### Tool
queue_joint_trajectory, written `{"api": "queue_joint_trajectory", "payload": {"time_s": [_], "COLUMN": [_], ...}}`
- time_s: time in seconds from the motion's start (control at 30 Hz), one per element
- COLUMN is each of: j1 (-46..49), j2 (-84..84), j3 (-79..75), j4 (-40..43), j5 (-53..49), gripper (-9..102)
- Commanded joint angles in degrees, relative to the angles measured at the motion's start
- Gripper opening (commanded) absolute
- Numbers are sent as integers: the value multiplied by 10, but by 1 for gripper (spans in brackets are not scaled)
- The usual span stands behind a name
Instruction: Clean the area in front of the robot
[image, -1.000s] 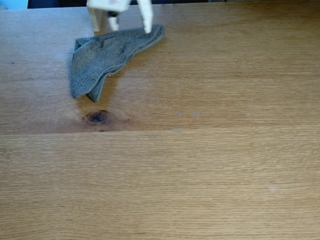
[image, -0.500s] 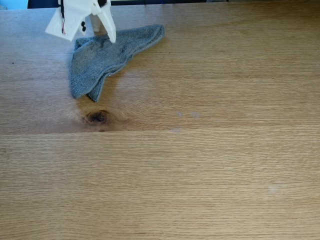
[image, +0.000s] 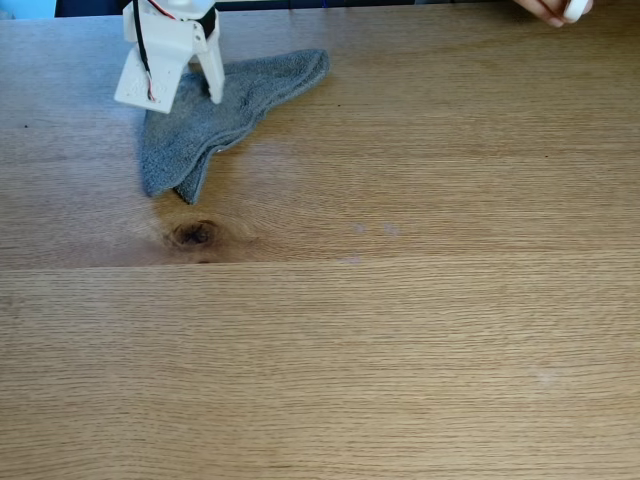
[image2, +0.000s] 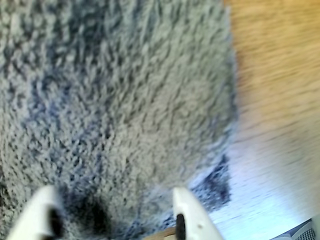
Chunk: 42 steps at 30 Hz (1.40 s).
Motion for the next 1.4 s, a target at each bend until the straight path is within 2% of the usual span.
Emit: {"api": "queue_joint_trajectory", "payload": {"time_s": [0.0, 0.07, 0.3, 0.47, 0.67, 0.83, 0.93, 1.07, 1.2, 1.23, 1.37], "j1": [-4, -7, -26, -60, -137, -241, -282, -304, -293, -281, -208], "j2": [14, 20, 118, 245, 361, 428, 453, 468, 476, 471, 421], "j3": [-43, -43, -36, -44, -35, -36, -37, -44, -45, -45, -45], "j4": [-3, -2, 40, 101, 150, 235, 252, 253, 180, 158, 101], "j5": [-3, 5, 48, 104, 199, 307, 332, 341, 314, 299, 243], "gripper": [7, 0, 0, 0, 0, 0, 0, 0, 0, 2, 24]}}
